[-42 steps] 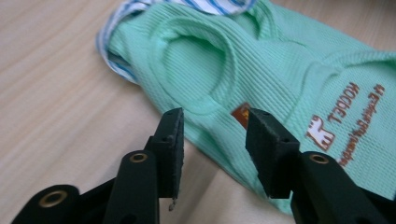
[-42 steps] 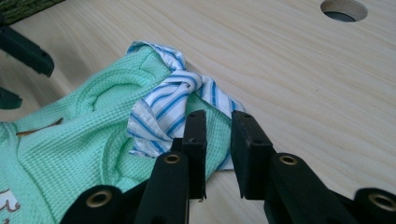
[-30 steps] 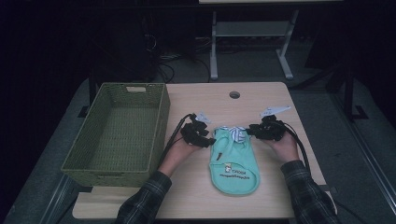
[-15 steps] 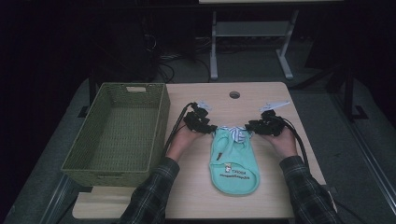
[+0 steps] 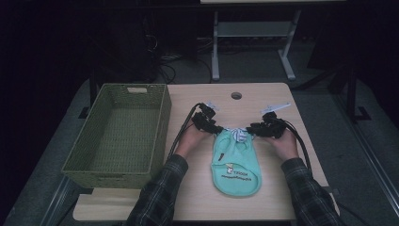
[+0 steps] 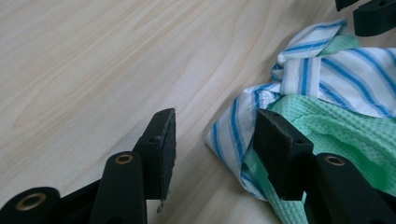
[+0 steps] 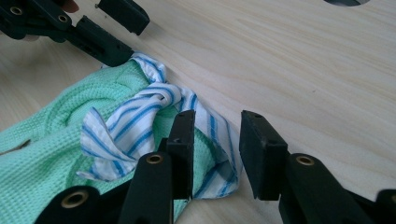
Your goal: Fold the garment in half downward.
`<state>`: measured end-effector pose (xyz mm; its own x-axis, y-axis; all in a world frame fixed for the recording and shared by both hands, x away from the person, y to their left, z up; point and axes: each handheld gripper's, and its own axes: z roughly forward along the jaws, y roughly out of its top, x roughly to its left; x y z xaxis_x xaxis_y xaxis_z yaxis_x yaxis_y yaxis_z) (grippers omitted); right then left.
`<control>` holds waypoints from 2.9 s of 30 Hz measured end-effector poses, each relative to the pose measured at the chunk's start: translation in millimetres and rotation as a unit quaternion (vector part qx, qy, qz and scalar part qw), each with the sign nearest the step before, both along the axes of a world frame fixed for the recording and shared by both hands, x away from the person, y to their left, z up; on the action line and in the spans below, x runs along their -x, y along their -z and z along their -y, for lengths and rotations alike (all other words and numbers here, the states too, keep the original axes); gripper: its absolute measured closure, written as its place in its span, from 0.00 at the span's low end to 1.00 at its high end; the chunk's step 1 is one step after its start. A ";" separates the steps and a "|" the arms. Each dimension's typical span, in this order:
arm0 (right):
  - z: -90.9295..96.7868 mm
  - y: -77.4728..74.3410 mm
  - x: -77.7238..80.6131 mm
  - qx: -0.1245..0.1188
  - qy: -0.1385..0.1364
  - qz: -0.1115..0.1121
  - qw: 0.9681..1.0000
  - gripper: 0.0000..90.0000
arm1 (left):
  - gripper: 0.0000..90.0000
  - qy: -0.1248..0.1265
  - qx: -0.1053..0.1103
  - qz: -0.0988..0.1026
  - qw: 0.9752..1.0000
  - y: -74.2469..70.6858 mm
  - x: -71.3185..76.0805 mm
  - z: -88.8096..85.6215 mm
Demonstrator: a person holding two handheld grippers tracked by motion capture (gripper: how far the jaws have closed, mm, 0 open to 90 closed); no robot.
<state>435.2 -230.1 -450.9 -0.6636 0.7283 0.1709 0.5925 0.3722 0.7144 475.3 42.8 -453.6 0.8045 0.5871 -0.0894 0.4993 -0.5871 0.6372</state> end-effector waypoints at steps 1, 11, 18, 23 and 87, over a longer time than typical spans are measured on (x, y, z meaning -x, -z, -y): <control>-0.3 1.0 -0.4 0.001 0.002 -0.003 1.000 0.73 | 0.54 0.001 -0.005 -0.001 1.000 1.3 -0.4 0.4; -1.3 19.6 -4.2 0.013 -0.006 -0.019 1.000 0.74 | 0.61 0.014 -0.035 0.010 0.999 6.4 2.3 6.6; -4.9 19.3 -1.3 0.034 -0.017 -0.007 0.999 0.84 | 0.82 0.028 -0.028 0.008 0.999 6.5 4.0 8.0; -4.8 18.5 -1.6 0.026 -0.018 -0.027 0.999 0.95 | 0.93 0.037 -0.022 -0.005 0.999 6.3 4.5 8.2; -9.6 -47.9 56.1 -0.017 -0.077 0.074 0.994 1.00 | 0.96 0.063 0.022 0.178 0.982 -67.7 62.9 1.8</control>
